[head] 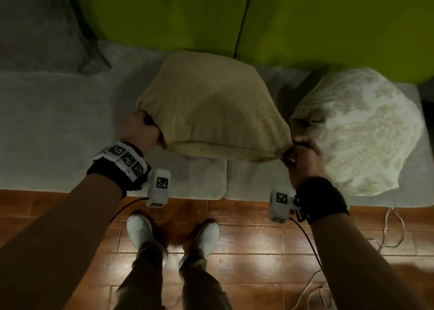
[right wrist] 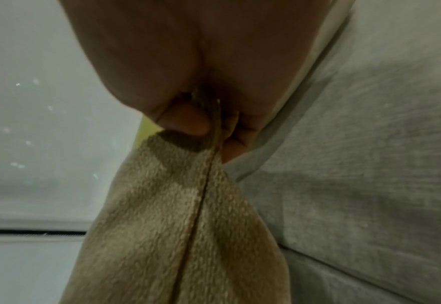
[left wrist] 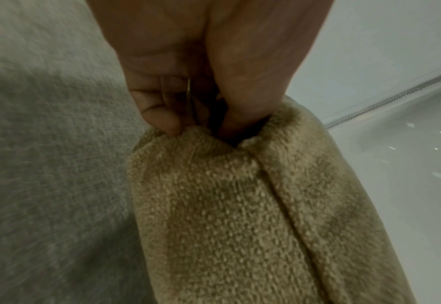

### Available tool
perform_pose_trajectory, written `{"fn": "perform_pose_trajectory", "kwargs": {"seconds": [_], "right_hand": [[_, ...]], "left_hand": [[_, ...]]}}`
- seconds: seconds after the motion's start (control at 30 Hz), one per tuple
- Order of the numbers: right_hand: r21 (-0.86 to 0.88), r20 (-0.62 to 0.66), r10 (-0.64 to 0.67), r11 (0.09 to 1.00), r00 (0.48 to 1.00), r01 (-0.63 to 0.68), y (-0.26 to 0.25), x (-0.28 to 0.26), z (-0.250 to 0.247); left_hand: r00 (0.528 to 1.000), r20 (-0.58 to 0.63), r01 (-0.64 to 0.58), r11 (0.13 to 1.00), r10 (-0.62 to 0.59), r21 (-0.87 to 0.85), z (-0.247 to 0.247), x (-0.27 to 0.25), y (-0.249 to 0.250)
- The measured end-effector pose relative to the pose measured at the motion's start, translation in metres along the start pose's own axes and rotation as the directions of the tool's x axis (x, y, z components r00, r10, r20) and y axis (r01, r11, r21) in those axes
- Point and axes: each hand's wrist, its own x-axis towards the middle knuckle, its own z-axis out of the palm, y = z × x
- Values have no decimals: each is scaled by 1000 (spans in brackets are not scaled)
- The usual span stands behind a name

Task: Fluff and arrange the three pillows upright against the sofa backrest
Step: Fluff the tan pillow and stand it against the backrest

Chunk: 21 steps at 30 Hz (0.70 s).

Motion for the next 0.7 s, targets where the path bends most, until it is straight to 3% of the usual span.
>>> {"fn": "perform_pose_trajectory", "kwargs": {"seconds": [0.1,0.2,0.33,0.43,0.57,0.63,0.7], "right_hand": [[-88,134,152,986,979,-141,5,-7,-11],[-327,282,140,944,949,-42,15,-5,-17],[-463,188,-52,876,981,135,9,11,-29],[-447,131,-80,885,988,131,9,14,-45],[-320,190,38,947,981,25,20,4,-49],[-210,146,91,976,985,-59,33,4,-46],[-321,69,115,943,991,-87,46,0,-41]], "left_hand": [[1000,8,10,1000,-10,-25,2,3,-5],[999,43,10,997,-6,-83,-1,2,-12],[997,80,43,961,-21,-272,-15,-19,-10],[996,43,90,920,-79,-380,-41,-31,-28],[989,-9,123,863,-146,-490,-72,-46,-58],[974,62,215,801,-218,-558,-72,-57,-69],[929,189,366,707,-319,-605,-63,-62,-77]]}}
